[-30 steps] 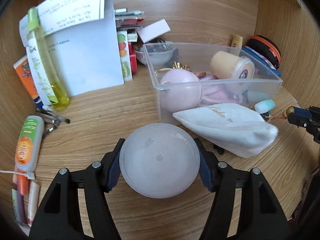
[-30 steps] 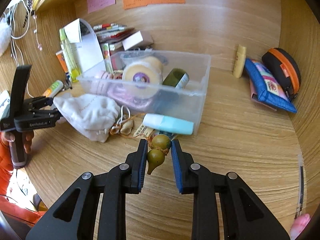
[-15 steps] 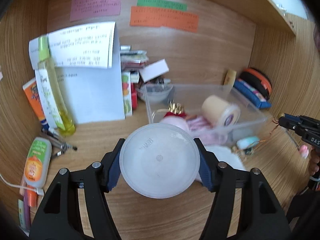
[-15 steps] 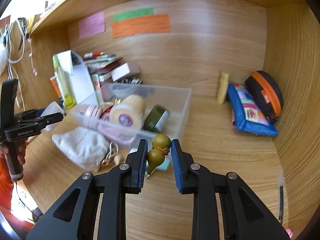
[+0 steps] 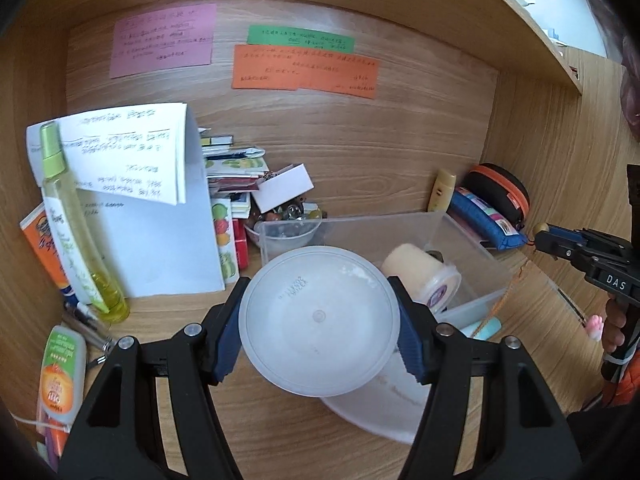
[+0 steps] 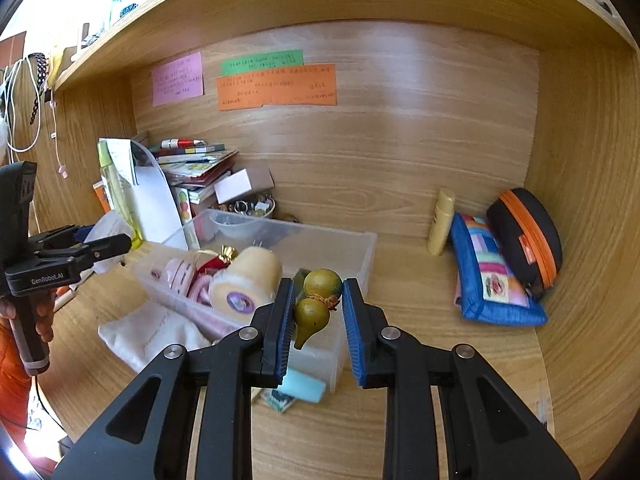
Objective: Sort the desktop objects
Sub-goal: 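Carry the white container and gourd charm over the clear box with both tools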
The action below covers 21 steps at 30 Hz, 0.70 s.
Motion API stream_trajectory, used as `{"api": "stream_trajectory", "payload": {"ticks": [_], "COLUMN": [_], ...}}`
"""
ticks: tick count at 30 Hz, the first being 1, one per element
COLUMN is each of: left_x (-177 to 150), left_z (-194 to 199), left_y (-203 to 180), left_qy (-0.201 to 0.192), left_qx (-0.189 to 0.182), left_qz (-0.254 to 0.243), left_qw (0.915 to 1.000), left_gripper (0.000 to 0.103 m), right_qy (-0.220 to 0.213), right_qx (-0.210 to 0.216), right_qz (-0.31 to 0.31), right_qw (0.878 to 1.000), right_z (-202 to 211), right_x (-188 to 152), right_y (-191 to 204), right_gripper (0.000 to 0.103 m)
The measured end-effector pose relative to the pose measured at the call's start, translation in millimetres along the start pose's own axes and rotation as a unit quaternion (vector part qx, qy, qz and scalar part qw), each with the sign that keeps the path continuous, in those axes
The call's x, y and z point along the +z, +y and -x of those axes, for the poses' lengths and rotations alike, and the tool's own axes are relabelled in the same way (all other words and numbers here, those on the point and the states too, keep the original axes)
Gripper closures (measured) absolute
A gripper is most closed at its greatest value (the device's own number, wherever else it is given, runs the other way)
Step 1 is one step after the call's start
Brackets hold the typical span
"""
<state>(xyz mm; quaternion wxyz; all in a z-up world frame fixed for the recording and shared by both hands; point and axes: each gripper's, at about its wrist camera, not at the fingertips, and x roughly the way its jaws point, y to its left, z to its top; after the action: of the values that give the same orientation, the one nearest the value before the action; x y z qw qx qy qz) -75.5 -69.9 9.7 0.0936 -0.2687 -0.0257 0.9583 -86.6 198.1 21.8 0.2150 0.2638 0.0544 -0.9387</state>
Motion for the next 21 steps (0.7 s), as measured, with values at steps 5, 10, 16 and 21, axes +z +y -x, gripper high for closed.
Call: {"api": "stream_trajectory", "payload": {"ticks": [5,10,16,21], "left_x": [7,13,17,18], "left_z": [-17,-38,-60,-77], "left_y": [-3,-7,-16,-21], "left_qy": [0.004,0.019,0.035,0.046], "left_qx": [-0.01,-0.024,-0.035,-0.031], "left_qz": [0.007,0.01,0.006,0.007], "left_qw": [0.9999,0.9995,0.9987,0.9984], "left_gripper": [0.038,0.038,0.038,0.038], "right_qy": [0.008,0.024,0.045,0.062], "right_qx": [0.01,0.024,0.037,0.039], "right_qz": [0.001,0.002,0.006,0.011], "right_qw": [1.0,0.999,0.998,0.997], "right_z": [-18,-42,-64,-77], "right_x": [6,9,6,-2], "right_y": [2,3,5,9], "right_gripper": [0.081,0.081,0.081,0.081]}}
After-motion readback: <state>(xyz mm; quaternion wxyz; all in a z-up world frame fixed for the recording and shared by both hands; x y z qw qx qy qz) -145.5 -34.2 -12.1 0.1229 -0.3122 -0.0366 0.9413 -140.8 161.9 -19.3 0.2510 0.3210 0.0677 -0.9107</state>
